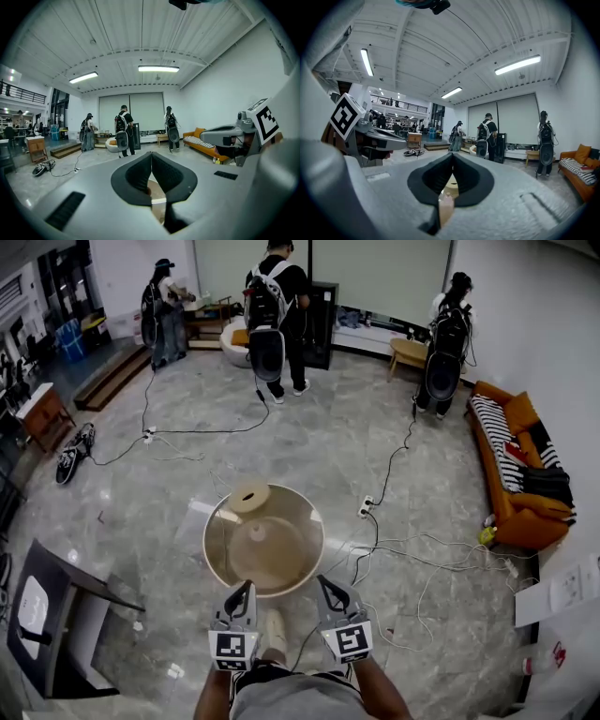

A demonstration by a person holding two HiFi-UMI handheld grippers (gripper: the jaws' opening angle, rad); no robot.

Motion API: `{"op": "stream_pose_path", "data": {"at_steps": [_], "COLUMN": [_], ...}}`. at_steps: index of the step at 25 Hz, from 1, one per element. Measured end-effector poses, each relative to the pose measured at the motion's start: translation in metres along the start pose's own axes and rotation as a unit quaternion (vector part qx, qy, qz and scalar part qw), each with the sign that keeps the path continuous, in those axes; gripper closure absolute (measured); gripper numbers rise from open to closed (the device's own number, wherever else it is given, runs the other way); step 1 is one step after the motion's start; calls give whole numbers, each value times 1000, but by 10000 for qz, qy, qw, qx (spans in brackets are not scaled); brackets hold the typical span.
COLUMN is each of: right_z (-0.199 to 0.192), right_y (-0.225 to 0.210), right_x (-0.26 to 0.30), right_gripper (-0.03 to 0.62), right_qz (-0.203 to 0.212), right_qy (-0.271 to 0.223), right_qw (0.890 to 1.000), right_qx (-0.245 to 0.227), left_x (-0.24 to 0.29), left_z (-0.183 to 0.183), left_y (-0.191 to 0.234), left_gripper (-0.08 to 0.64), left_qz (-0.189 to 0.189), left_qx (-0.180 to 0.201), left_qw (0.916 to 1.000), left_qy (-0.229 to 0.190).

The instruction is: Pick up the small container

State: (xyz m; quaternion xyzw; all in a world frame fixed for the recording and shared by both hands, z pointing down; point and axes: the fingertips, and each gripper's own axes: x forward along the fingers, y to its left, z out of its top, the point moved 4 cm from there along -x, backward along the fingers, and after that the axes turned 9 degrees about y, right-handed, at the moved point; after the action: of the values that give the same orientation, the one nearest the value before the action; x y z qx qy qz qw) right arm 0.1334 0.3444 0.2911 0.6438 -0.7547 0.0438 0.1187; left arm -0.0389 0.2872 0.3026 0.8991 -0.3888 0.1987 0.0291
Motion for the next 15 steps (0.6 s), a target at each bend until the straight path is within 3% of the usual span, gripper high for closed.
{"op": "stream_pose_path", "data": {"at_steps": [15], "right_z": [42], "right_y": [3], "right_x": [173], "right_gripper": [592], "right_qz": [244], "right_qy": [182], "right_qw": [9995], "right_qx": [-127], "left_x": [98], "left_z": [18], "left_y": [135], "left_gripper": [541], "left_qz": [45], "left_qx": [-219], "left_qw": [9997], "left_qy": [52]}}
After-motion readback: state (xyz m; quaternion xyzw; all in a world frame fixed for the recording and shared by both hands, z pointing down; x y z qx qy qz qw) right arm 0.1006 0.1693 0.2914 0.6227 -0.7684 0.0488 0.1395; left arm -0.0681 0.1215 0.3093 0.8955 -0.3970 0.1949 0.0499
